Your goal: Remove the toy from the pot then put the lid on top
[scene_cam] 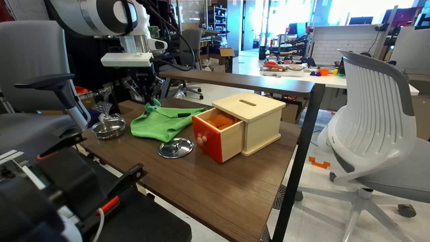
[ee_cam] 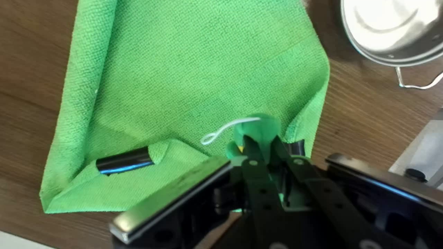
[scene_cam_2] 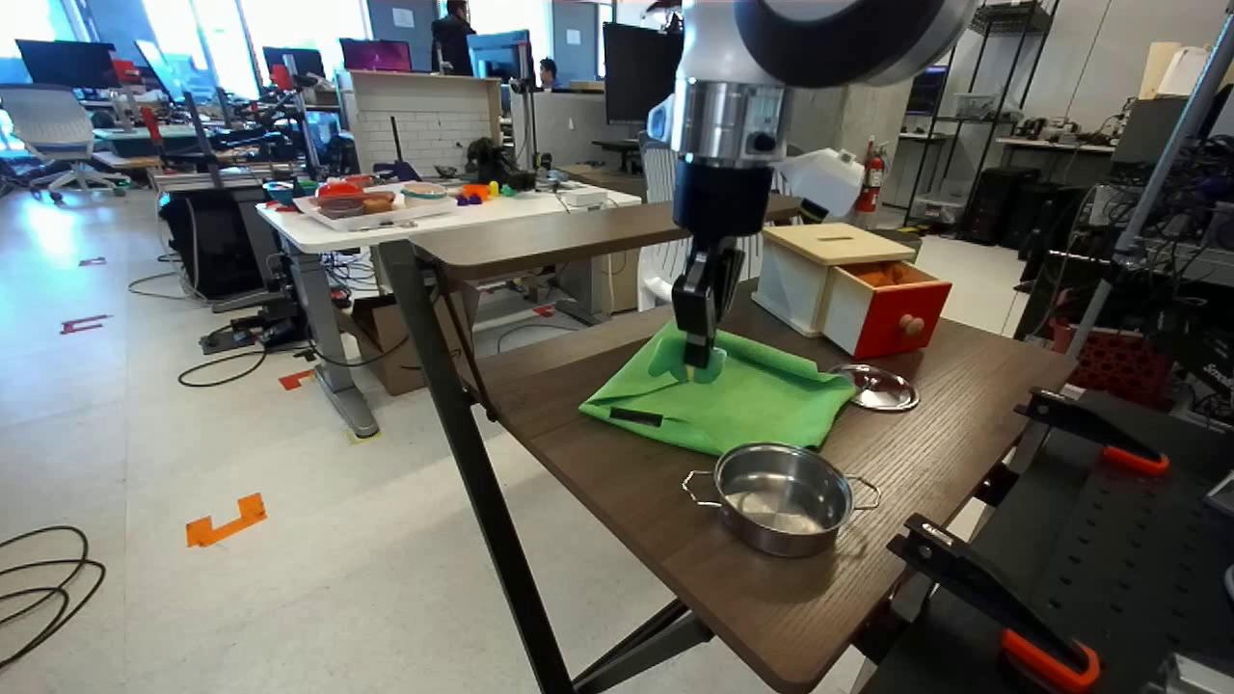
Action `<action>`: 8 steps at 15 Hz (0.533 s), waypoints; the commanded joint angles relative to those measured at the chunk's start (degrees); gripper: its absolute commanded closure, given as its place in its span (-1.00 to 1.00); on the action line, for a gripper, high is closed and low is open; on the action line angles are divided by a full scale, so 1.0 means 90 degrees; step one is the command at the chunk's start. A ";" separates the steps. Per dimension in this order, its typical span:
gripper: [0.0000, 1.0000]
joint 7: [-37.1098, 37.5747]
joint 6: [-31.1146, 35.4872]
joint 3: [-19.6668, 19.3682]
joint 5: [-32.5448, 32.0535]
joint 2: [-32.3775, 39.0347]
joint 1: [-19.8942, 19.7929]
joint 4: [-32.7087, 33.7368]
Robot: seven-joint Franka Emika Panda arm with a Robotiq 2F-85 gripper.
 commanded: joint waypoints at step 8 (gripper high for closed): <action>-0.87 -0.0117 -0.0485 -0.0012 -0.0003 -0.0425 -0.0073 0.0025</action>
